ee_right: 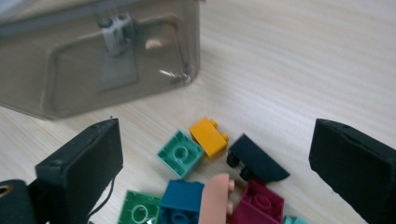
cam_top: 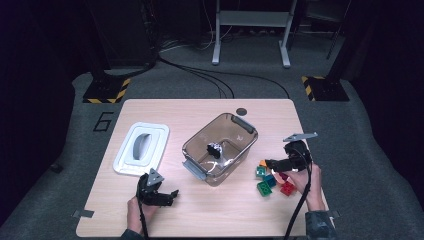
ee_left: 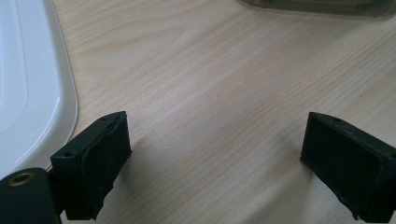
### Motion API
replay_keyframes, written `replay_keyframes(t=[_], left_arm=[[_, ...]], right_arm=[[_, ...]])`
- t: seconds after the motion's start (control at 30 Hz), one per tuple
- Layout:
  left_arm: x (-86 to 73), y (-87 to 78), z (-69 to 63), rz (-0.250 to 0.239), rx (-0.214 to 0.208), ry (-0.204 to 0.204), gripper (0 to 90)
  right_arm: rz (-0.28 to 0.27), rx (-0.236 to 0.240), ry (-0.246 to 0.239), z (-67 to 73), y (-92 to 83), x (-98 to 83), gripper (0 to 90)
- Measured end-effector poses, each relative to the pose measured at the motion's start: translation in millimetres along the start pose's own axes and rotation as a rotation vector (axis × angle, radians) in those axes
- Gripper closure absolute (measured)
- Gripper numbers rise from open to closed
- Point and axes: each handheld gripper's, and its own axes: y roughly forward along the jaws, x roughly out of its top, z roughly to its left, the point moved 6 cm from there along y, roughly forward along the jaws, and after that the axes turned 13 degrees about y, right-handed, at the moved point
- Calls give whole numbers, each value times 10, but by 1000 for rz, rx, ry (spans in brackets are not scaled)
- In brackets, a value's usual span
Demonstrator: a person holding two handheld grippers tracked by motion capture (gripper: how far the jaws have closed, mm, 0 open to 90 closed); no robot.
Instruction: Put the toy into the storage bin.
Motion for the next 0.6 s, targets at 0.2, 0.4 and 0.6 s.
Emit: replay_keyframes(t=[0.2, 0.4, 0.6], left_arm=[[0, 0, 0, 0, 0, 0, 79], [0, 0, 0, 0, 0, 0, 79], [0, 0, 0, 0, 0, 0, 79]], right_arm=[[17, -22, 34, -117, 114, -162, 135], [34, -17, 35, -60, 215, -263, 158], [39, -25, 14, 46, 328, -273, 310]])
